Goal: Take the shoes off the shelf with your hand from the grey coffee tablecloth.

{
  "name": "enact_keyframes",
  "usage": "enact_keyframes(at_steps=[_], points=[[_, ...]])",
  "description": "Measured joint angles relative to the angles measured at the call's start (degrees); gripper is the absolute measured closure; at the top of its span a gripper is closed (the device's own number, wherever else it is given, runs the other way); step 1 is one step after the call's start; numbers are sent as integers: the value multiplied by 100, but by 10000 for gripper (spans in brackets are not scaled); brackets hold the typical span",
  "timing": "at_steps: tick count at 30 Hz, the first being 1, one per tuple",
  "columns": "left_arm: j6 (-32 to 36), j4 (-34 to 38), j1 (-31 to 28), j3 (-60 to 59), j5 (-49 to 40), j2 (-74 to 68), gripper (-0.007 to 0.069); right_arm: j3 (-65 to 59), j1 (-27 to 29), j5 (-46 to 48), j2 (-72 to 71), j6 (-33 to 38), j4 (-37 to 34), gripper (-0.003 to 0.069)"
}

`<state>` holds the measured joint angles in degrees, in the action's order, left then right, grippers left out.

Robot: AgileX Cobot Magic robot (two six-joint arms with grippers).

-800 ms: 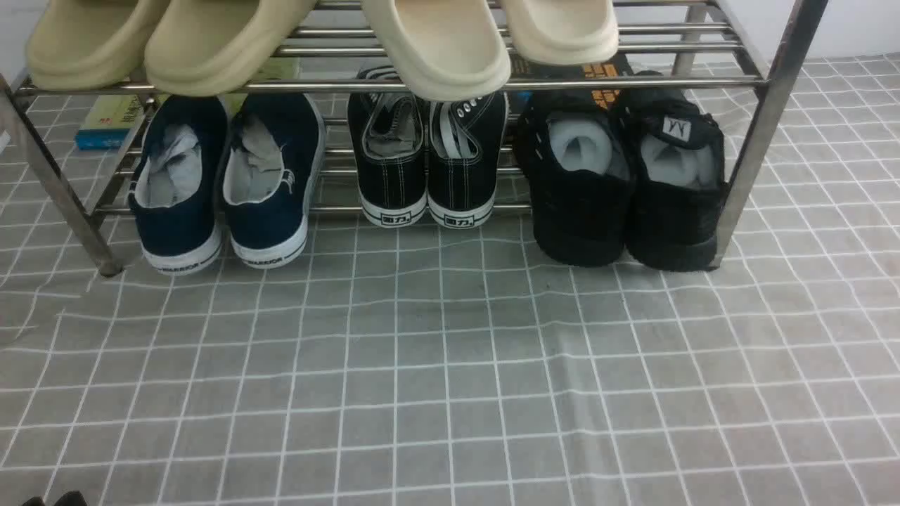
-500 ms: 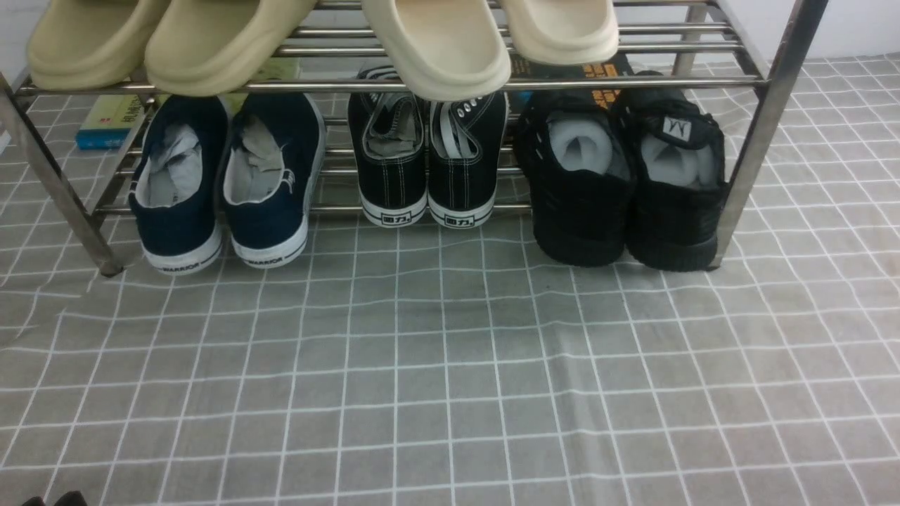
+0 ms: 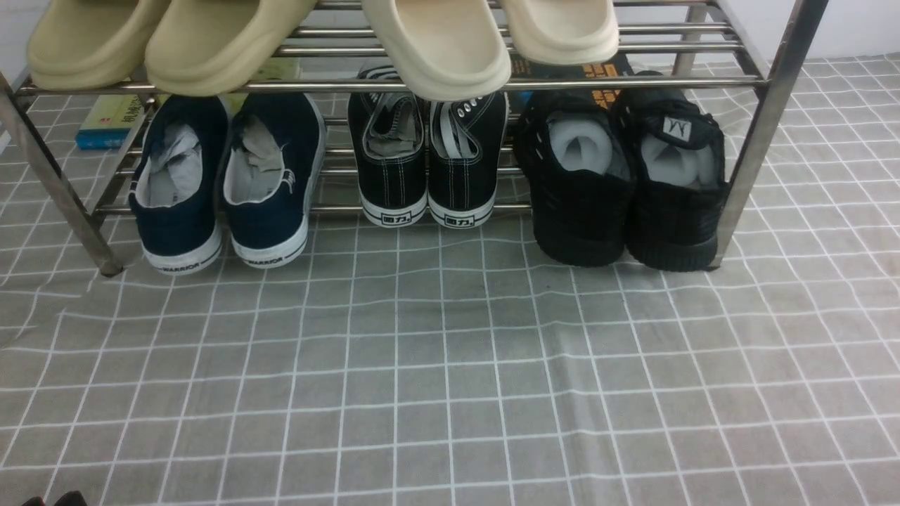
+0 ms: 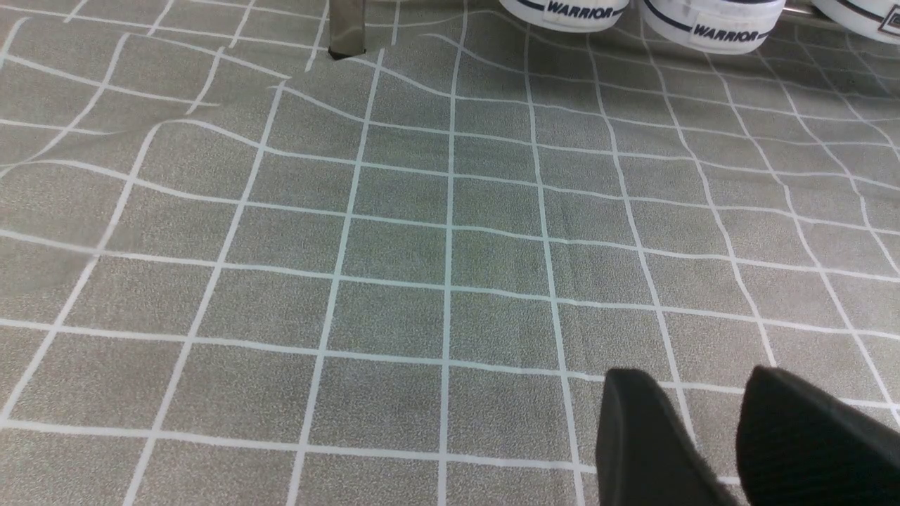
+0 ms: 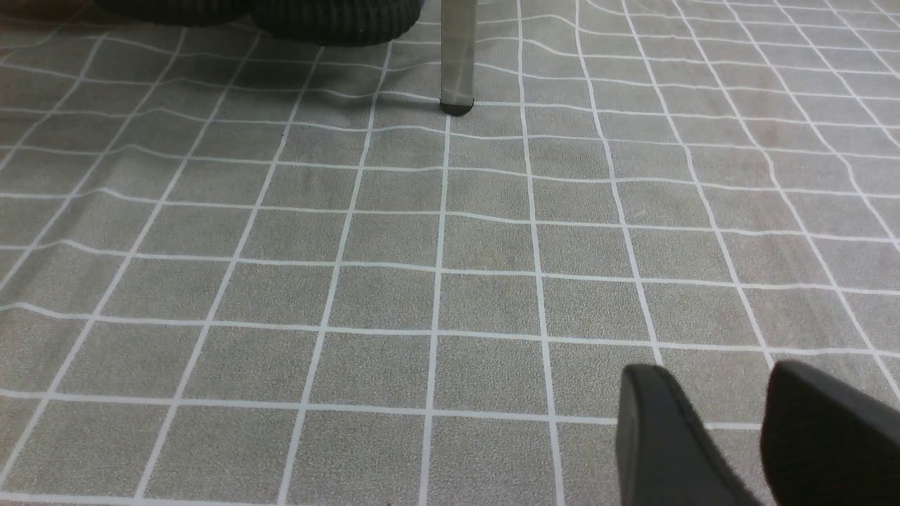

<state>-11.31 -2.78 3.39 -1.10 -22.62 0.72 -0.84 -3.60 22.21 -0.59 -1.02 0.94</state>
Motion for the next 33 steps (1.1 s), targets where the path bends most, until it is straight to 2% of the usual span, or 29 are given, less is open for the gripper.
enact_keyframes(at_steps=[10, 13, 15, 16, 17, 20, 24, 33], points=[[0, 0, 0, 0, 0, 0, 385, 0, 0, -5, 0, -34, 45, 420], [0, 0, 0, 0, 0, 0, 385, -7, 0, -99, 0, -640, -549, 420], [0, 0, 0, 0, 0, 0, 385, -39, 0, -224, 0, -1432, -1532, 420], [0, 0, 0, 0, 0, 0, 385, -39, 0, -224, 0, -1432, -1620, 420], [0, 0, 0, 0, 0, 0, 385, -52, 0, -305, 0, -2000, -2284, 420], [0, 0, 0, 0, 0, 0, 385, -57, 0, -443, 0, -2499, -3051, 420], [0, 0, 0, 0, 0, 0, 385, -57, 0, -479, 0, -2679, -3325, 420], [0, 0, 0, 0, 0, 0, 385, -57, 0, -440, 0, -2561, -3457, 441]])
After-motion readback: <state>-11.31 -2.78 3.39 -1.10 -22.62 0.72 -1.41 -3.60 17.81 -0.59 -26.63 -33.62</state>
